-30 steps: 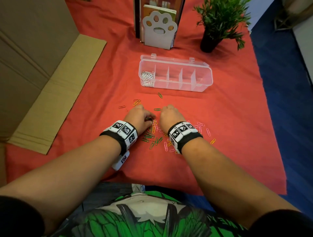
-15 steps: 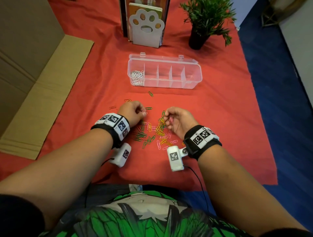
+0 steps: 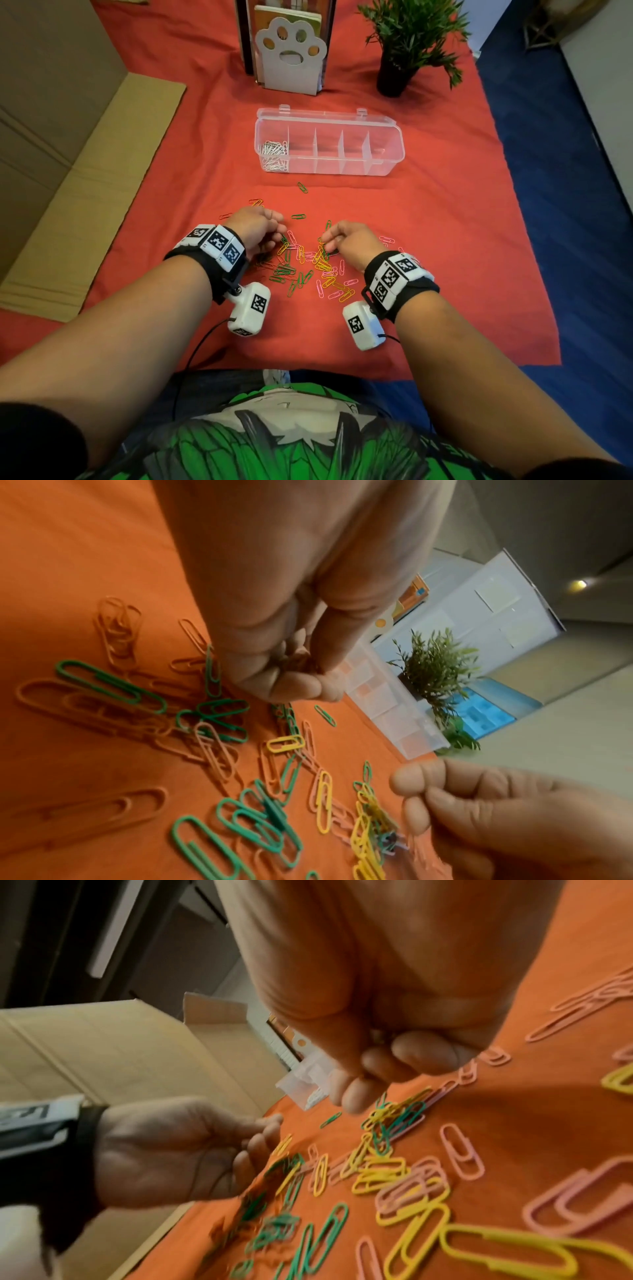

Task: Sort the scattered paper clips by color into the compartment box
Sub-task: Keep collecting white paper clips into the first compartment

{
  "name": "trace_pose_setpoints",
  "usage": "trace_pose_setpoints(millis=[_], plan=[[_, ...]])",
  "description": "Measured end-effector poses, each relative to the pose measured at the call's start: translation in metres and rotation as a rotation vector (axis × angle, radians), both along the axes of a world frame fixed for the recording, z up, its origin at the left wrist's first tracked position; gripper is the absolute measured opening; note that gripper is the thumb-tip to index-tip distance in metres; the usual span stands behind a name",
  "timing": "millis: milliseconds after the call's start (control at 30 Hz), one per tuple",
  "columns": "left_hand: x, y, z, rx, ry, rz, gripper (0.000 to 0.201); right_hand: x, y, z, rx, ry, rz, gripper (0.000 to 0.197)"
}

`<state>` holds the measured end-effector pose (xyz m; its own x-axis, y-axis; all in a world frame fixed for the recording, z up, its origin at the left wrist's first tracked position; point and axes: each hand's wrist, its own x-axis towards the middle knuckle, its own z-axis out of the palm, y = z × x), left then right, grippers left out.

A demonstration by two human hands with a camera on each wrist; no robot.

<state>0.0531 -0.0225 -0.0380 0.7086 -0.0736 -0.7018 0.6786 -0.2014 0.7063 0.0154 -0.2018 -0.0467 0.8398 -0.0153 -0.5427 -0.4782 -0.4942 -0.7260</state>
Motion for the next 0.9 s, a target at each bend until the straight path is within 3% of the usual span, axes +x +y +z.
trace_pose_setpoints(millis=[100,233,333,400,533,633,733,900], plan=[[0.003,-0.003,-0.002,0.069,-0.056,-0.020,0.028,-0.002,0.010,-0.003,-0.202,-0.053,0.158,0.015],[0.000,-0.007,-0.003,0.521,-0.354,-0.379,0.019,-0.009,0.025,-0.008,-0.461,-0.190,0.346,0.015],[-0.004,-0.010,-0.005,0.703,-0.559,-0.633,0.027,-0.013,0.031,-0.012,-0.526,-0.225,0.404,0.026],[-0.002,-0.008,-0.009,0.755,-0.596,-0.709,0.030,-0.011,0.025,-0.010,-0.574,-0.223,0.398,0.027],[0.001,0.001,-0.014,0.768,-0.552,-0.631,0.032,-0.004,0.002,-0.004,-0.633,-0.217,0.327,0.036],[0.000,0.004,-0.016,0.744,-0.574,-0.631,0.036,-0.003,0.004,-0.004,-0.603,-0.241,0.322,0.024],[-0.005,-0.002,-0.016,0.741,-0.616,-0.698,0.028,-0.007,0.019,-0.006,-0.562,-0.285,0.380,0.016],[-0.009,-0.006,-0.020,0.836,-0.699,-0.849,0.027,-0.017,0.034,-0.008,-0.769,-0.414,0.558,0.021]])
